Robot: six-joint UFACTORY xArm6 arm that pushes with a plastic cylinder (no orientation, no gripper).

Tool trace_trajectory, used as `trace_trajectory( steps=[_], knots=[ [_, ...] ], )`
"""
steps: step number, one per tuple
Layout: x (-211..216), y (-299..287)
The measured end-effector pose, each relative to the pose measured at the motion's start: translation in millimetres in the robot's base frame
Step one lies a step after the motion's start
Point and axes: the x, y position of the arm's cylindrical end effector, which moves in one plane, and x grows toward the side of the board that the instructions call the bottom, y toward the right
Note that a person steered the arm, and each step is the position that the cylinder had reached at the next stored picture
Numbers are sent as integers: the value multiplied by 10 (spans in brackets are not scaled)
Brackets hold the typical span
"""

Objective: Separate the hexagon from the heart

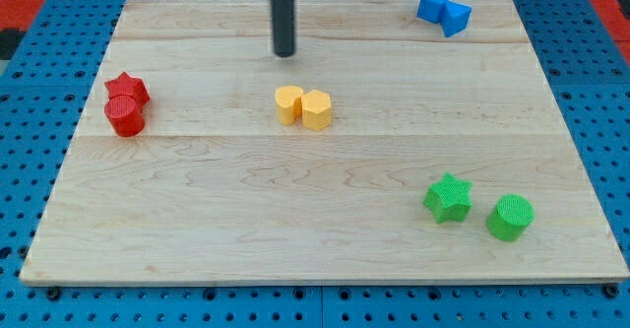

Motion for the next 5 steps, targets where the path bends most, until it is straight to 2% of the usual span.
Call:
trace_trajectory(
  steps=[1,2,3,4,5],
  knots=[
    [426,-635],
    [837,-159],
    [1114,622],
    [1191,892],
    [1192,1548]
  ],
)
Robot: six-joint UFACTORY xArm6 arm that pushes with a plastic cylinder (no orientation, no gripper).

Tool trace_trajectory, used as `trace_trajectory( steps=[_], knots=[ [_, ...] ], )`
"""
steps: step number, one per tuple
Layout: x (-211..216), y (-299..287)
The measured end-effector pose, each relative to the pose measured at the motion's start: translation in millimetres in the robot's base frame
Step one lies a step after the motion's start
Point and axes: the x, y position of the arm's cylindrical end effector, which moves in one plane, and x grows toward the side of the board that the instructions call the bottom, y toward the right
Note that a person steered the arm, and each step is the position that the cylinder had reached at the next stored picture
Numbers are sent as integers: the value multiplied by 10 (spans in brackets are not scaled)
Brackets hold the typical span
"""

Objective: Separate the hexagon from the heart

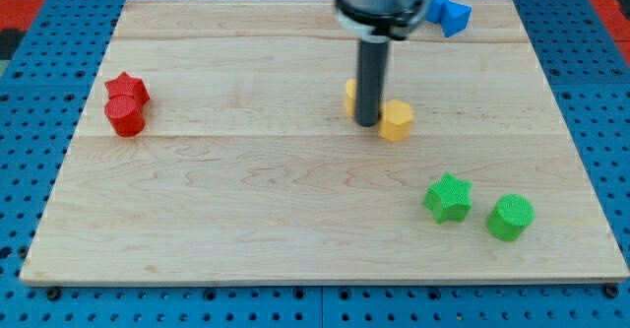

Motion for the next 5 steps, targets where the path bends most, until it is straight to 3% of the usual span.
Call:
trace_trajectory(
  steps=[1,2,3,4,5],
  knots=[
    [104,161],
    [600,36],
    [393,593],
    [133,680],
    [480,276]
  ],
)
